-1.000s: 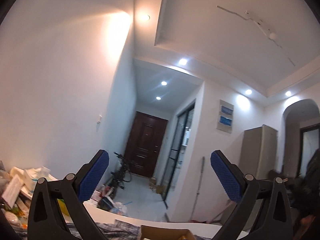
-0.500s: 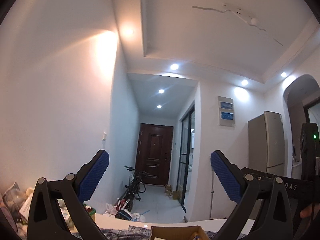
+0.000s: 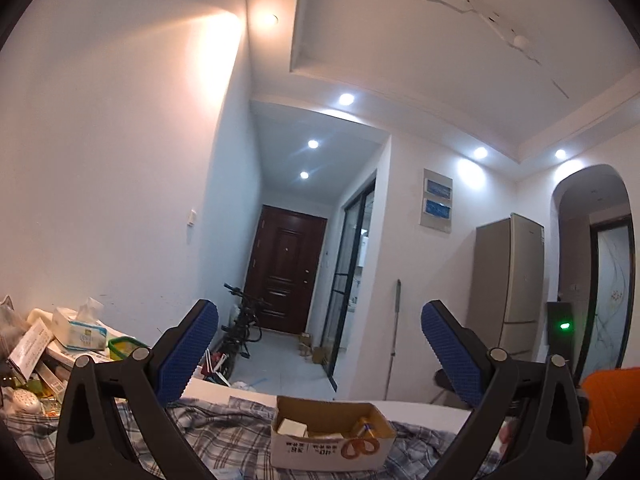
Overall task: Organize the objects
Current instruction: 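Move both grippers back down toward the remaining items on the shirt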
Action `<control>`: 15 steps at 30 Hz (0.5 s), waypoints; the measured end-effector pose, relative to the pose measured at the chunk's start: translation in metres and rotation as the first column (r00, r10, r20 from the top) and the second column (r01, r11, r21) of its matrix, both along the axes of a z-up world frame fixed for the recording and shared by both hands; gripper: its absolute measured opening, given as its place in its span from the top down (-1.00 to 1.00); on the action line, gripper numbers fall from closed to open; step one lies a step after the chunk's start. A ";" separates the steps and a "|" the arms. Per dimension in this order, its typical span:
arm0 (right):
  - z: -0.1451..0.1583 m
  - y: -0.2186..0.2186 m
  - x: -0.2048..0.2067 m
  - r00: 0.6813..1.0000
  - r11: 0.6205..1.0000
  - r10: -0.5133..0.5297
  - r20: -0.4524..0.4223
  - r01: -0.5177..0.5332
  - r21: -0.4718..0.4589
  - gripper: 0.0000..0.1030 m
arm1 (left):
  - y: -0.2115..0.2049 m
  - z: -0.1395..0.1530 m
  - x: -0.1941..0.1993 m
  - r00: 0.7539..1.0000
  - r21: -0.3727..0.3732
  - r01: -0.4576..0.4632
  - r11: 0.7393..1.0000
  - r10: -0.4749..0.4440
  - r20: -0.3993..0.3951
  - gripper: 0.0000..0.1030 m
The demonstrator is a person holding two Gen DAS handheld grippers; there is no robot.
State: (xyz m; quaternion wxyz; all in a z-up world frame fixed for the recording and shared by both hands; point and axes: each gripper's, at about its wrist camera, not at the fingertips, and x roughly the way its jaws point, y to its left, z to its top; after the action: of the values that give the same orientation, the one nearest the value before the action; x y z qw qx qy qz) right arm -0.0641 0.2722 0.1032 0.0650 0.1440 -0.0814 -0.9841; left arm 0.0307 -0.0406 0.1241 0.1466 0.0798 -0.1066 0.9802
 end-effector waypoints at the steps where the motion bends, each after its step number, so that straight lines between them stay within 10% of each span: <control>1: -0.008 0.001 -0.004 1.000 1.000 -0.006 0.025 0.006 0.001 -1.00 | 0.003 -0.003 -0.002 1.000 -0.011 -0.001 1.000 0.001 0.005 -1.00; 15: -0.066 -0.025 -0.039 1.000 0.991 0.013 0.014 -0.015 0.131 -1.00 | 0.055 -0.083 -0.087 0.946 -0.228 0.029 0.973 0.047 0.321 -1.00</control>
State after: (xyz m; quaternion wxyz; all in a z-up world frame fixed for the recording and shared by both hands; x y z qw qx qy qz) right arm -0.1030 0.2476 0.0377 0.0618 0.1550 -0.0162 -0.9858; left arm -0.0563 0.0141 0.0407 0.1307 -0.0996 -0.0149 0.9863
